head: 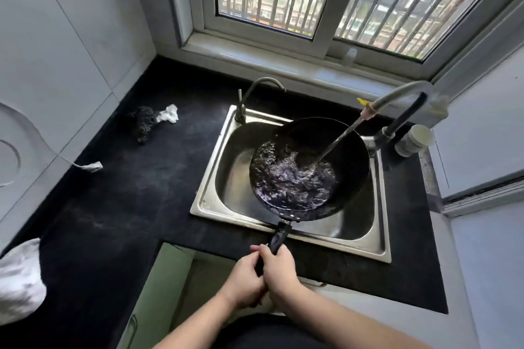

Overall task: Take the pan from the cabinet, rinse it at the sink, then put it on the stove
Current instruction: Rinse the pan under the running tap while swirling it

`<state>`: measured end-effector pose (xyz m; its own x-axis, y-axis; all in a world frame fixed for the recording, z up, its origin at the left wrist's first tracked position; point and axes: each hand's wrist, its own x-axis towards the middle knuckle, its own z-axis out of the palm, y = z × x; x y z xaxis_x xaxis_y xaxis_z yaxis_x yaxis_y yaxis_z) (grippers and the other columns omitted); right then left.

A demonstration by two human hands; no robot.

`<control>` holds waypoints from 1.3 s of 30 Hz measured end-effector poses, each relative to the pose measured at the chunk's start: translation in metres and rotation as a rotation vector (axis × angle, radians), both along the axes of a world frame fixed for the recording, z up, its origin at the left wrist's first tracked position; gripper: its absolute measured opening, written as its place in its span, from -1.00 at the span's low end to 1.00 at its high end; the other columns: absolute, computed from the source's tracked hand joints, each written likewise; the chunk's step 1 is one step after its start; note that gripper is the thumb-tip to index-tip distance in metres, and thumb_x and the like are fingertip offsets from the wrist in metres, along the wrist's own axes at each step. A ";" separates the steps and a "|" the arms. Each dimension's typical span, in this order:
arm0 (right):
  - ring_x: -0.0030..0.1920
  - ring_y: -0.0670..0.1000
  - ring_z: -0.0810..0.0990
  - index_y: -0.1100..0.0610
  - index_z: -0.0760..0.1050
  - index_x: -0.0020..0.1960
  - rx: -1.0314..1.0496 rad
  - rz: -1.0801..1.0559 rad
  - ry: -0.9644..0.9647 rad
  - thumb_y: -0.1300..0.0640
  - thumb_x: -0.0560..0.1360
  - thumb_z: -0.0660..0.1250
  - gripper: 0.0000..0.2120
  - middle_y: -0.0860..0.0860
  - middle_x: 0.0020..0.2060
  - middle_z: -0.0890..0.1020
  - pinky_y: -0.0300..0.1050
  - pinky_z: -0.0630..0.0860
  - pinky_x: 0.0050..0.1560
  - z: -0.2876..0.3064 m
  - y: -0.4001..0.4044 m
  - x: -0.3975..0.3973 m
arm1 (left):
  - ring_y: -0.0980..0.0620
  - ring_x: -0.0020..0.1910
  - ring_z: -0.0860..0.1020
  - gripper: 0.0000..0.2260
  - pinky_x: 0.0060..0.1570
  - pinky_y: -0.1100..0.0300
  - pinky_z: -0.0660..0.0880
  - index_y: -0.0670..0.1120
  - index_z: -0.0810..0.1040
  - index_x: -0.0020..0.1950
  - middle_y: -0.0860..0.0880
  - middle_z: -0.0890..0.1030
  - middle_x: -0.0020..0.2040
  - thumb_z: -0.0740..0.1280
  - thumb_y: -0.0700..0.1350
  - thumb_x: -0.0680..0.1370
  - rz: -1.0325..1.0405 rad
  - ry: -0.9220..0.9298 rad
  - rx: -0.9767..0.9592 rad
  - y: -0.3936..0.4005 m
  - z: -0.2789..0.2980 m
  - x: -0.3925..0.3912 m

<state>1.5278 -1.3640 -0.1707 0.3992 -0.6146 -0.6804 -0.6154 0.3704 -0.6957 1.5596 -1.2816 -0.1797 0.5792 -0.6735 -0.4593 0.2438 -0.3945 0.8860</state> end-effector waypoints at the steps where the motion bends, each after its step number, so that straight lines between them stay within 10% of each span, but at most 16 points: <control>1: -0.09 0.00 0.68 0.17 0.60 -0.09 0.013 -0.011 0.006 0.21 0.50 0.30 -0.89 -0.03 -0.21 0.73 -0.08 0.57 0.02 0.000 0.000 -0.001 | -0.06 -0.47 0.50 -0.82 -0.49 0.04 0.40 -0.07 0.58 -0.06 -0.09 0.61 -0.38 0.32 -0.01 0.43 0.001 0.039 0.002 0.000 0.001 -0.002; 26: -0.40 0.11 0.64 0.26 0.64 -0.20 0.036 -0.092 -0.027 0.04 0.34 0.39 -0.73 0.16 -0.37 0.69 -0.04 0.55 -0.34 0.035 -0.001 0.010 | 0.16 -0.68 0.30 -0.95 -0.66 0.40 0.15 -0.12 0.42 -0.17 -0.01 0.36 -0.53 0.24 -0.21 0.39 -0.138 0.590 -0.093 -0.001 0.055 0.037; 32: -0.68 0.01 0.44 0.41 0.58 -0.07 0.102 -0.135 -0.080 0.10 0.48 0.35 -0.67 0.04 -0.67 0.47 -0.28 0.32 -0.62 0.040 -0.005 0.011 | 0.17 -0.66 0.32 -0.89 -0.66 0.38 0.15 -0.12 0.44 -0.15 -0.02 0.37 -0.52 0.18 -0.30 0.51 -0.211 0.500 -0.028 -0.006 0.078 0.043; 39: -0.67 0.08 0.42 0.27 0.53 -0.26 0.293 -0.187 -0.194 0.11 0.51 0.32 -0.74 0.13 -0.57 0.51 -0.24 0.36 -0.64 0.054 -0.004 0.018 | 0.10 -0.63 0.41 -0.83 -0.61 0.35 0.26 -0.20 0.47 -0.13 -0.14 0.48 -0.40 0.23 -0.17 0.32 -0.371 0.118 0.186 -0.009 0.110 0.058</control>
<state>1.5459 -1.3676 -0.1163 0.4371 -0.4801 -0.7605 -0.3859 0.6637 -0.6408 1.6181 -1.2901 -0.0695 0.2495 -0.7257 -0.6412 0.1504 -0.6250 0.7660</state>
